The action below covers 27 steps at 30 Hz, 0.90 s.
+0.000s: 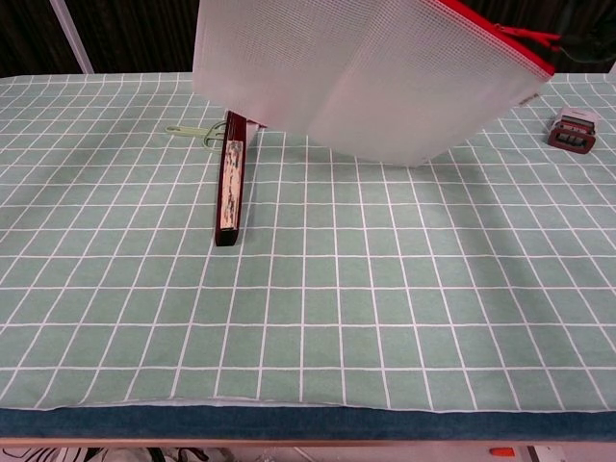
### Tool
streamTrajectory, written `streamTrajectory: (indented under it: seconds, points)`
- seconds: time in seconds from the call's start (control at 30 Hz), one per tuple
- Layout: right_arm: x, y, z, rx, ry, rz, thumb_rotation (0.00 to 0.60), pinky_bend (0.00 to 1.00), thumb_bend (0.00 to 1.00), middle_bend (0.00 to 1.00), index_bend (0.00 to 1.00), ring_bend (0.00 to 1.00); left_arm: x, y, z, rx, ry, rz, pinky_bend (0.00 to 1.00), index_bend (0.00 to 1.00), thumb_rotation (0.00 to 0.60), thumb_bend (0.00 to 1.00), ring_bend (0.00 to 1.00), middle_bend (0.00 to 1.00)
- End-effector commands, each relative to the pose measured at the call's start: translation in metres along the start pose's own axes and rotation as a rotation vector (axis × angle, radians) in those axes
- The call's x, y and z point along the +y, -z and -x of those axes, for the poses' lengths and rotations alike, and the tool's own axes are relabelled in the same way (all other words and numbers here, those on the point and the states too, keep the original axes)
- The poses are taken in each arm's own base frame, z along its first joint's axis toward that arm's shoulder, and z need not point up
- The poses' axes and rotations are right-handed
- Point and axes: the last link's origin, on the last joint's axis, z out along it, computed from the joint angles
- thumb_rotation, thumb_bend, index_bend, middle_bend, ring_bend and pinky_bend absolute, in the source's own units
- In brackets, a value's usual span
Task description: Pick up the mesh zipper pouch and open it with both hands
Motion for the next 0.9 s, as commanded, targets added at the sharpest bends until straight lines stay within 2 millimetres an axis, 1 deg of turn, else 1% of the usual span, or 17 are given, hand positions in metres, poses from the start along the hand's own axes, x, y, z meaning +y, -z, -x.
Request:
streamTrajectory:
  seconds: [0.03,0.3,0.5,0.6,0.63,0.67,0.73,0.8,0.83,0.9]
  points:
    - [0.005,-0.001,-0.005,0.01,0.003,0.012,0.6,0.96,0.61,1.0,0.77,1.0,-0.008,0.003,-0.003,0.001,-0.007,-0.013,0.0,0.62,0.6,0.39,0.0,0.09]
    - [0.014,-0.003,-0.013,0.029,-0.001,0.036,0.6,0.96,0.61,1.0,0.77,1.0,-0.02,0.006,-0.007,0.008,-0.015,-0.033,0.0,0.62,0.6,0.39,0.0,0.09]
    - [0.015,-0.002,-0.013,0.029,0.002,0.037,0.6,0.96,0.61,1.0,0.77,1.0,-0.025,0.008,-0.006,0.002,-0.019,-0.045,0.0,0.6,0.6,0.38,0.0,0.09]
    - [0.015,-0.002,-0.013,0.025,0.006,0.035,0.6,0.94,0.6,1.0,0.76,1.0,-0.027,0.01,-0.005,-0.004,-0.017,-0.052,0.0,0.56,0.6,0.34,0.0,0.09]
    - [0.015,-0.002,-0.012,0.02,0.01,0.034,0.6,0.92,0.58,0.99,0.75,0.99,-0.028,0.01,-0.005,-0.008,-0.019,-0.054,0.0,0.55,0.6,0.32,0.0,0.08]
    - [0.015,-0.001,-0.012,0.017,0.015,0.032,0.6,0.88,0.55,0.97,0.72,0.96,-0.028,0.011,-0.005,-0.011,-0.021,-0.056,0.0,0.52,0.6,0.28,0.0,0.07]
    - [0.015,-0.001,-0.012,0.013,0.025,0.028,0.6,0.81,0.47,0.86,0.6,0.87,-0.029,0.012,-0.004,-0.02,-0.024,-0.061,0.0,0.47,0.6,0.22,0.0,0.05]
    - [0.016,0.001,-0.01,-0.004,0.036,0.032,0.6,0.69,0.37,0.69,0.41,0.72,-0.03,0.014,-0.003,-0.038,-0.021,-0.066,0.0,0.4,0.6,0.15,0.0,0.03]
    - [0.016,0.001,-0.009,-0.017,0.039,0.038,0.6,0.65,0.33,0.62,0.34,0.66,-0.031,0.017,-0.002,-0.051,-0.017,-0.069,0.0,0.37,0.6,0.14,0.0,0.02]
    - [0.017,0.002,-0.01,-0.024,0.04,0.046,0.6,0.52,0.26,0.45,0.15,0.5,-0.031,0.021,-0.004,-0.061,-0.016,-0.069,0.0,0.31,0.6,0.11,0.0,0.01]
